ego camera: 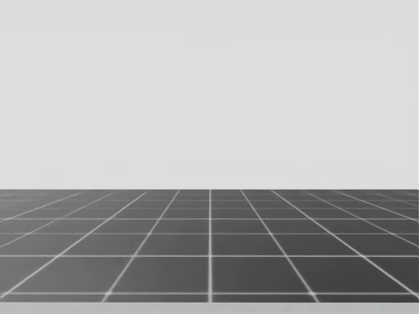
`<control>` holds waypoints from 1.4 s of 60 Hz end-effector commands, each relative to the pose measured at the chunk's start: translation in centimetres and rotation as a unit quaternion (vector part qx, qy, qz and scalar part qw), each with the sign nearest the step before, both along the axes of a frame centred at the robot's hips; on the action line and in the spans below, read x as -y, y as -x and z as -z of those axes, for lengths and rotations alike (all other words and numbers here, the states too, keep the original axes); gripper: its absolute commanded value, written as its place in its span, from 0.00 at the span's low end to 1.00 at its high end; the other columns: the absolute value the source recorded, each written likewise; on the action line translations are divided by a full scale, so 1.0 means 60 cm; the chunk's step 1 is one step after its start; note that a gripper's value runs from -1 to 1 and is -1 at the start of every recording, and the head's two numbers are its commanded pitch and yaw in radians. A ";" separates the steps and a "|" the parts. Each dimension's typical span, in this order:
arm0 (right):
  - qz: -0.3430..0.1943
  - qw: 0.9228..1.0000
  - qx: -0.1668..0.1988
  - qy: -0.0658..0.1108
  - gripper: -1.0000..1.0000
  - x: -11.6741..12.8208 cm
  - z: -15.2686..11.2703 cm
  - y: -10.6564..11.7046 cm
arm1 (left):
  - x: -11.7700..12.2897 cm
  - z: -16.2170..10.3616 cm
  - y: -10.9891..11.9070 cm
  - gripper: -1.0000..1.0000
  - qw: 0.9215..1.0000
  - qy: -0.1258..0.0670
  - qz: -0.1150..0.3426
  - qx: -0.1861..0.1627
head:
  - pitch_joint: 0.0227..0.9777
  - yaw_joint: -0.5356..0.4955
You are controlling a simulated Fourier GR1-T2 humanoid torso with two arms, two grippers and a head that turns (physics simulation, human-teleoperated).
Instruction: Grasp the tuna can and hold it up.
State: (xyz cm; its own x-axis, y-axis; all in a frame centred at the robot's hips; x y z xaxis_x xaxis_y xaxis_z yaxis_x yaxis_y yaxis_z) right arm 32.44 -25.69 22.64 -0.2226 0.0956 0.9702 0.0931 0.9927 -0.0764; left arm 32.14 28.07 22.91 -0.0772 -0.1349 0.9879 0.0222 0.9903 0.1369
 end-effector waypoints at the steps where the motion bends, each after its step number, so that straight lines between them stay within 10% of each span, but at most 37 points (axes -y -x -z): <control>1: 0.006 1.000 0.003 -0.001 0.00 0.000 0.004 0.002 | 0.000 0.000 0.000 0.00 1.000 -0.001 0.000 0.001 | 0.02 0.52; 54: -0.011 0.999 -0.026 0.018 0.00 0.000 0.004 -0.003 | 0.005 -0.003 0.003 0.00 1.000 -0.013 0.006 0.002 | 0.77 0.74; 84: -0.025 0.999 -0.037 0.022 0.00 -0.007 0.009 -0.004 | 0.030 -0.011 0.014 0.00 0.998 -0.018 0.047 -0.037 | 0.86 0.84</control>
